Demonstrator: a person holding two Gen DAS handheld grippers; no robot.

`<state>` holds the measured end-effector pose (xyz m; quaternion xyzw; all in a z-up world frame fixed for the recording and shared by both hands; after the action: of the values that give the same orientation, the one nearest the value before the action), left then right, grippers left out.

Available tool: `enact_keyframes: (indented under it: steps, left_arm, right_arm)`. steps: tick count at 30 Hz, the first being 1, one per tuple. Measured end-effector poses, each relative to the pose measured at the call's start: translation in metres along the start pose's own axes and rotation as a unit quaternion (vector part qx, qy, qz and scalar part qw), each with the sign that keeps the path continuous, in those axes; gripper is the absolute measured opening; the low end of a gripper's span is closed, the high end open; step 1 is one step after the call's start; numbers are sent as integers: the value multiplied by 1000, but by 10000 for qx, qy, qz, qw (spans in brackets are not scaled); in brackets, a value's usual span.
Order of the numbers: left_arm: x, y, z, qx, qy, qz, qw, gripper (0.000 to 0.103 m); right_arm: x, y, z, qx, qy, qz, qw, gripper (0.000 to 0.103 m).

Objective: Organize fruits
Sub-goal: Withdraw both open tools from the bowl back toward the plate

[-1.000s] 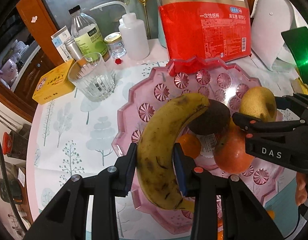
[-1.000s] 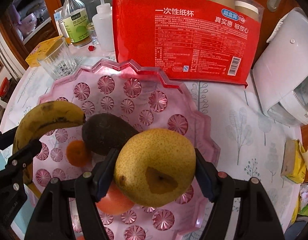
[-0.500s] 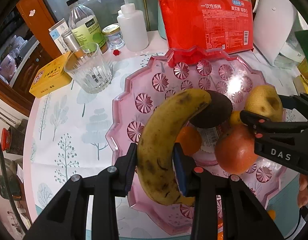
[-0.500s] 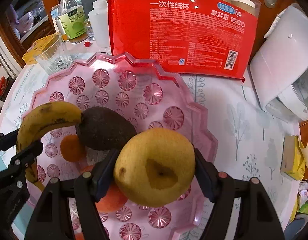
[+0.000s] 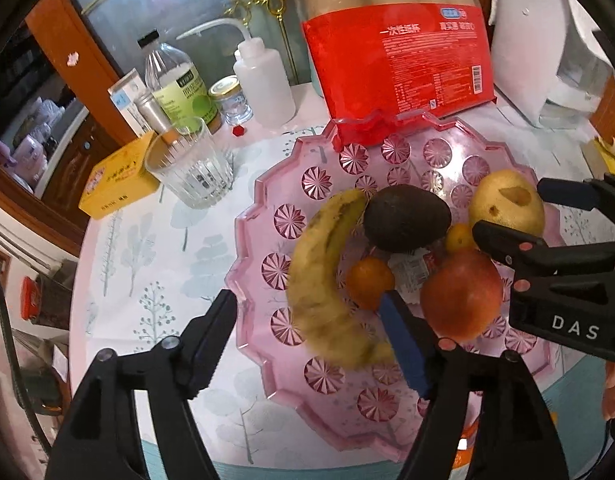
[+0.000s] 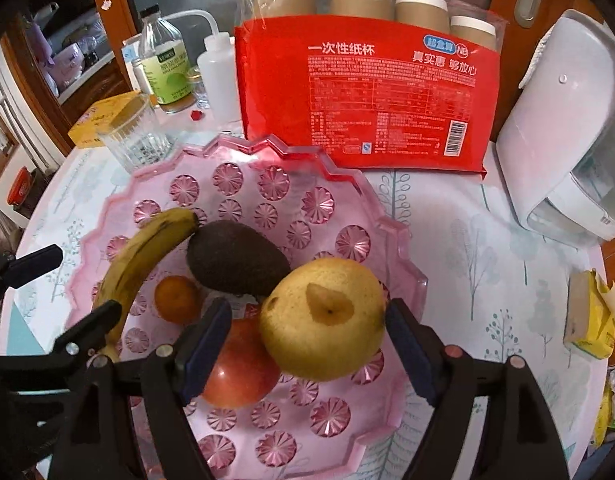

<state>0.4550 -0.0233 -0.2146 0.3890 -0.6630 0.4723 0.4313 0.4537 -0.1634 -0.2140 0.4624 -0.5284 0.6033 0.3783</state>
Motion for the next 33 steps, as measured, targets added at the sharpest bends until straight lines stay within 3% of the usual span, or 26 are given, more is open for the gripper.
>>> enact_keyframes:
  steps: [17, 33]
  left_arm:
    - [65, 31, -9, -42, -237, 312, 9992, 78]
    - [133, 78, -32, 301, -291, 602, 9973, 83]
  right_arm:
    - [64, 27, -9, 58, -85, 374, 9992, 80]
    - [131, 68, -18, 92, -157, 750, 9970, 80]
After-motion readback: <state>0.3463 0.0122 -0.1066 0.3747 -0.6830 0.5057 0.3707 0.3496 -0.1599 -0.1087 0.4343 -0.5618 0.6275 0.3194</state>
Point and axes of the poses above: each gripper's, at about its wrist camera, not at the fingertips, and x roughly against the way its jaws point, z to its right, y to its underside, the point moved 10 cm from there along -x, roughly the way its jaws point, and after that the axes turned 8 degrees about -z, right-handed, at the moved point
